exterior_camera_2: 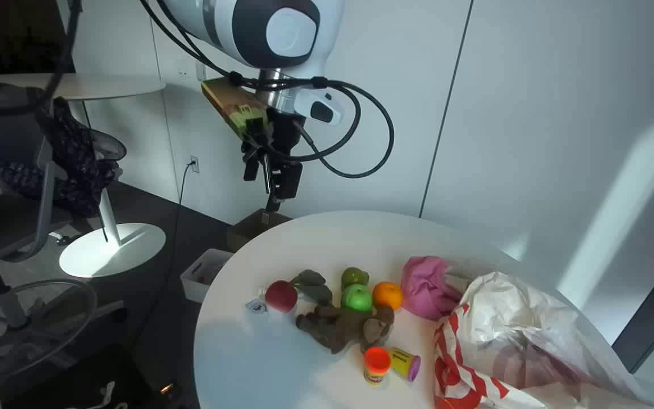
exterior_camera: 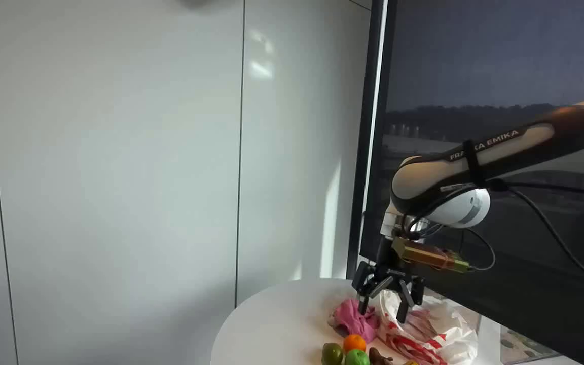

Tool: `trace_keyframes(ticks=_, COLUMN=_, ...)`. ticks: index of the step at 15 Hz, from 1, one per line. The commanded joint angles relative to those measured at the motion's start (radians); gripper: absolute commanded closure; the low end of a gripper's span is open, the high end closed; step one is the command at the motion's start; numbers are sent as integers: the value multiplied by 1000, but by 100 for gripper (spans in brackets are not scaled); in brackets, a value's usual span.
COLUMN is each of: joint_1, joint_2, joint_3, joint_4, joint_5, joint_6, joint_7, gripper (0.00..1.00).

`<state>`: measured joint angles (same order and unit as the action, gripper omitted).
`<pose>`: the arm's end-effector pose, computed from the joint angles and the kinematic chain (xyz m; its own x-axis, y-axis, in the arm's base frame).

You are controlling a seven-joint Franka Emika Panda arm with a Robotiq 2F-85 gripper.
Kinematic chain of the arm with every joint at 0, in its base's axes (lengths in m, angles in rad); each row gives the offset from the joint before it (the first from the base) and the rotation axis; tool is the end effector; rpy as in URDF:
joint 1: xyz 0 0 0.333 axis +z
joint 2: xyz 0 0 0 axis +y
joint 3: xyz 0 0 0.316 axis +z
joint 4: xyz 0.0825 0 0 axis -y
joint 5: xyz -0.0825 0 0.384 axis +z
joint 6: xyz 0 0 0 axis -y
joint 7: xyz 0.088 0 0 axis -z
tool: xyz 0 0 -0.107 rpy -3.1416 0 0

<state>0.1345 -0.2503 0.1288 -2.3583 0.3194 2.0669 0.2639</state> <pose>0.4386 0.1363 0.4242 0.9816 -0.1492 -0.1193 -0.1723 -0.9612 -0.2154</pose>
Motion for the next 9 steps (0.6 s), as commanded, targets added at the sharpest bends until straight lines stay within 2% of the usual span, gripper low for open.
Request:
trace_keyframes(ticks=1, joint_1=-5, joint_2=0, joint_3=4, joint_4=4, joint_5=1, joint_6=-2, joint_7=-1, gripper=0)
trace_keyframes(ticks=9, joint_1=-5, joint_2=-1, joint_3=4, joint_4=10, joint_5=1, joint_6=-2, joint_7=-1, gripper=0)
